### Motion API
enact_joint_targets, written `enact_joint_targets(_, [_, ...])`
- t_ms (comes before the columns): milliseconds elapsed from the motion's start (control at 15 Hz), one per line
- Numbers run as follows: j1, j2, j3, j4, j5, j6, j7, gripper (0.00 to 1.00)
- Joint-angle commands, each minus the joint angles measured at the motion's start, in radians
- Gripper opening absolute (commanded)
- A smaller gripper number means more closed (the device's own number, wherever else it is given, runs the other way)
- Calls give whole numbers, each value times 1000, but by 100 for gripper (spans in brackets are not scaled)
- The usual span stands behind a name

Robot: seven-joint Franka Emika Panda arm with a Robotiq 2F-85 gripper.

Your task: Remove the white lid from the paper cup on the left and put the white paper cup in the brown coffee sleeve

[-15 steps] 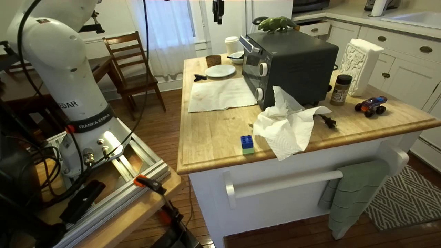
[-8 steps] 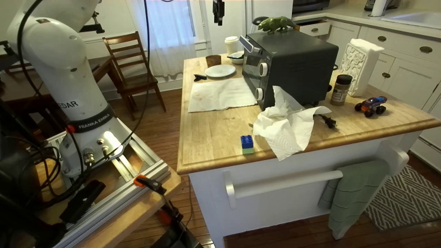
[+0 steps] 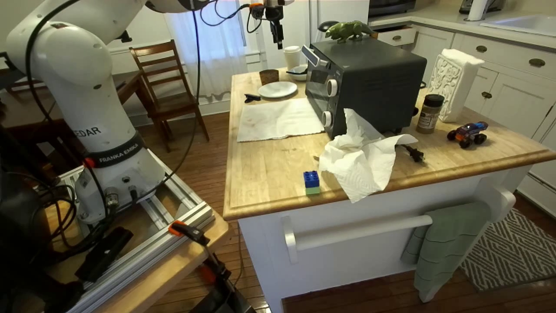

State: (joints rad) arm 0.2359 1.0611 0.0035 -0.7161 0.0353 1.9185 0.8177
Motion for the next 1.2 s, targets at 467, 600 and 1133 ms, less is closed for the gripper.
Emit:
enact_joint_targets(467, [104, 175, -147, 195, -159, 180, 94, 100])
enact_joint_targets(600, [120, 198, -172, 212, -176, 228, 108, 100])
enact_joint_targets(1133, [160, 253, -289, 230, -246, 301, 172, 100])
